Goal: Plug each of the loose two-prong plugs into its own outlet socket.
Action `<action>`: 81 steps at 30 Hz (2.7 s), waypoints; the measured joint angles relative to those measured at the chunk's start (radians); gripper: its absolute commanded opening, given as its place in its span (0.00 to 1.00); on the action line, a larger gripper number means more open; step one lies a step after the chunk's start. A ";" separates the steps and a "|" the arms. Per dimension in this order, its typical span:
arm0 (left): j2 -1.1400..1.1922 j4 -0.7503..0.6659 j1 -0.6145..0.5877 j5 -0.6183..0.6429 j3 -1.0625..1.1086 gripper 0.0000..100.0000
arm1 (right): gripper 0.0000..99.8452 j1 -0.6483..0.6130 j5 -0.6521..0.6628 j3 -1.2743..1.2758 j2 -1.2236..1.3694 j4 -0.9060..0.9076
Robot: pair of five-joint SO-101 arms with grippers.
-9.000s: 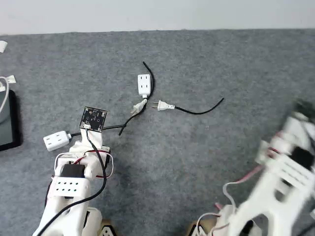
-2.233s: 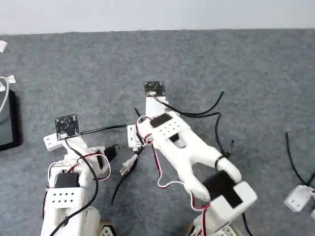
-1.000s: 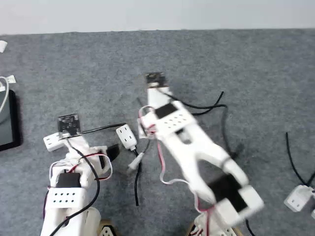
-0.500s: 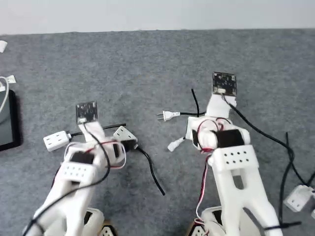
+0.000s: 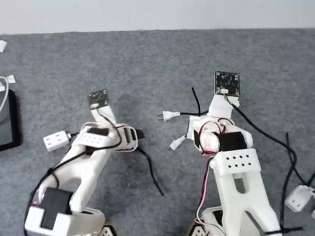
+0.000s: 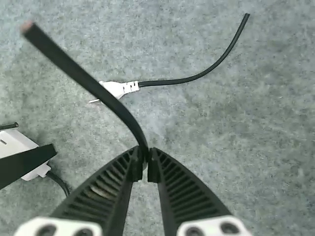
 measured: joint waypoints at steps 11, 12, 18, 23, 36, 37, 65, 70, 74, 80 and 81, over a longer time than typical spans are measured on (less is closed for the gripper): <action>0.109 0.008 0.078 -0.100 -0.135 0.02 | 0.01 -0.002 0.015 0.000 0.000 0.000; 0.110 0.008 0.083 -0.109 -0.138 0.02 | 0.01 -0.002 0.020 0.000 0.000 0.000; 0.110 0.018 0.112 -0.141 -0.140 0.01 | 0.01 -0.003 0.028 0.000 0.000 0.000; 0.110 0.117 0.152 -0.141 -0.141 0.01 | 0.01 -0.003 0.049 0.000 0.000 0.003; 0.008 0.107 0.173 -0.097 -0.040 0.16 | 0.01 0.160 0.173 0.021 0.021 0.114; 0.008 0.106 0.164 -0.094 -0.040 0.20 | 0.01 0.158 0.180 0.021 0.037 0.112; -0.537 0.118 0.135 -0.164 0.262 0.33 | 0.02 0.166 0.147 -0.198 0.555 0.012; -0.629 0.118 0.092 -0.212 0.313 0.33 | 0.20 0.163 0.063 -0.210 0.506 0.077; -0.638 0.120 0.080 -0.221 0.318 0.33 | 0.09 0.132 -0.015 -0.210 0.453 0.110; -0.638 0.120 0.080 -0.221 0.318 0.33 | 0.02 0.028 -0.066 -0.166 0.446 0.074; -0.638 0.120 0.080 -0.221 0.318 0.33 | 0.02 0.011 -0.066 -0.143 0.456 0.046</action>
